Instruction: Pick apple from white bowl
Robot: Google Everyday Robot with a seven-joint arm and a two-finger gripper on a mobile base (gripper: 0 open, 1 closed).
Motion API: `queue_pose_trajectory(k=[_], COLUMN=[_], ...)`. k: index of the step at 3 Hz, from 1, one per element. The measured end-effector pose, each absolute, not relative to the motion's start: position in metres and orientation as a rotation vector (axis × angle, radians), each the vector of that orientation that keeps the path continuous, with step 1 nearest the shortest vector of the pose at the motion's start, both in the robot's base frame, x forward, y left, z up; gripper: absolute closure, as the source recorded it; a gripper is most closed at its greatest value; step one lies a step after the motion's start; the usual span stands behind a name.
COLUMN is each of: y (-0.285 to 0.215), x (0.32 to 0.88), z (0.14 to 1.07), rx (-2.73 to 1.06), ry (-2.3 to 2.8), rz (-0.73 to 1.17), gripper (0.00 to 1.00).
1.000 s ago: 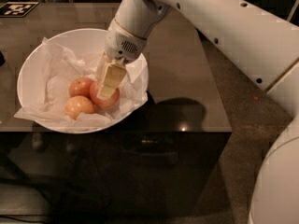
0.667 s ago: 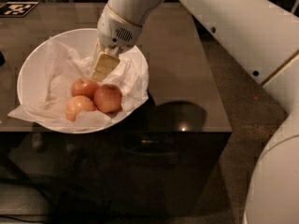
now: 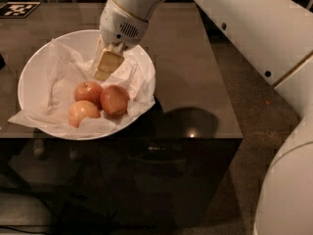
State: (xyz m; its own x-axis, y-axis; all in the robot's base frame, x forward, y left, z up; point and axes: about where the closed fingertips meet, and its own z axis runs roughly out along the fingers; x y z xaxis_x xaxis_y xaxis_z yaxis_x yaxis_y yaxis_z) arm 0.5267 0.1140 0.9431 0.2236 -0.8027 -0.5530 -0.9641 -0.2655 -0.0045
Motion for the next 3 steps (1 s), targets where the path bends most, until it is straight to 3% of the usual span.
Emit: queue_pose_trajectory(k=[3], y=[0.1140], x=[0.5267], z=[0.9431], rx=[-2.157], ry=[1.641], rz=[0.647], gripper=[0.12])
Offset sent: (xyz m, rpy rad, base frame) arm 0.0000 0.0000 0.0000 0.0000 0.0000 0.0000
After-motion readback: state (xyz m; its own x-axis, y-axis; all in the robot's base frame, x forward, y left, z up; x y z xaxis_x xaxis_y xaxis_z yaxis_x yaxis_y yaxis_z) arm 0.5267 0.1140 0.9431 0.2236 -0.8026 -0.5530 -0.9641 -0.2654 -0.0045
